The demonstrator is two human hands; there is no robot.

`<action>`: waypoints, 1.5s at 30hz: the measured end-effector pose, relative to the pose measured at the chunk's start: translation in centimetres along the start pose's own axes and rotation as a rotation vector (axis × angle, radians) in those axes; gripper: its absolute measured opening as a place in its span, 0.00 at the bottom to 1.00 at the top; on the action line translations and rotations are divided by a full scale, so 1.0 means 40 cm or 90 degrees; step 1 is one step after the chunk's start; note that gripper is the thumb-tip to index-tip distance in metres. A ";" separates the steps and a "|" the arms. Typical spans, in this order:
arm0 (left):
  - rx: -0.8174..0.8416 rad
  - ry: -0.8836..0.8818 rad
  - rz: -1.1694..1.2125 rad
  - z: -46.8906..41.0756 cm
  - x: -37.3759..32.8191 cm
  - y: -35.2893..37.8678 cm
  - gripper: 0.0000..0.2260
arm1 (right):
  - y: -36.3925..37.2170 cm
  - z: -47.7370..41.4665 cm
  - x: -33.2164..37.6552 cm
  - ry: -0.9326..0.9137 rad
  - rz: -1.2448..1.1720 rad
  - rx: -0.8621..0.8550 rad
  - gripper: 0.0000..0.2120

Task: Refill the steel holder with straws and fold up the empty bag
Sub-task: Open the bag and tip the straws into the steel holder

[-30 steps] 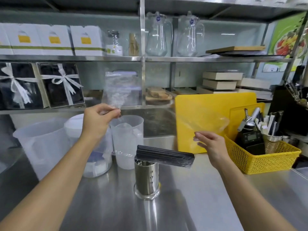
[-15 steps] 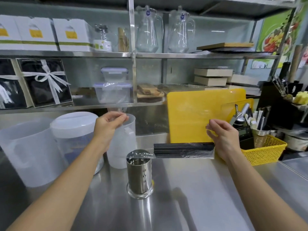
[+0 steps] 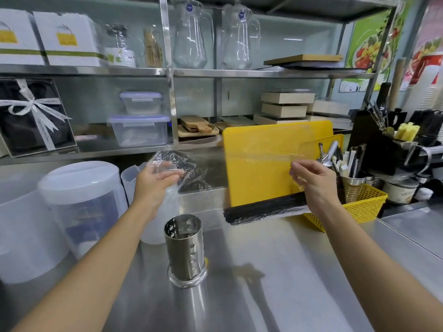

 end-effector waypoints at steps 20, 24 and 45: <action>0.215 0.348 -0.635 0.020 -0.203 0.179 0.39 | 0.051 -0.020 -0.022 -0.010 0.025 0.071 0.07; 0.269 0.389 -0.650 0.020 -0.213 0.284 0.15 | 0.039 -0.024 -0.047 0.000 0.032 0.052 0.01; 0.249 0.357 -0.603 -0.006 -0.209 0.373 0.11 | -0.082 0.070 -0.214 0.166 -0.049 0.071 0.10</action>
Point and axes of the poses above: each hand's wrist, its own z-axis away from the middle knuckle, its own y-axis out of the palm, x = y × z, the point moved 5 cm from there along -z, towards the middle knuckle, and after that the axes turned 2 degrees about z, right-handed, at the moved point
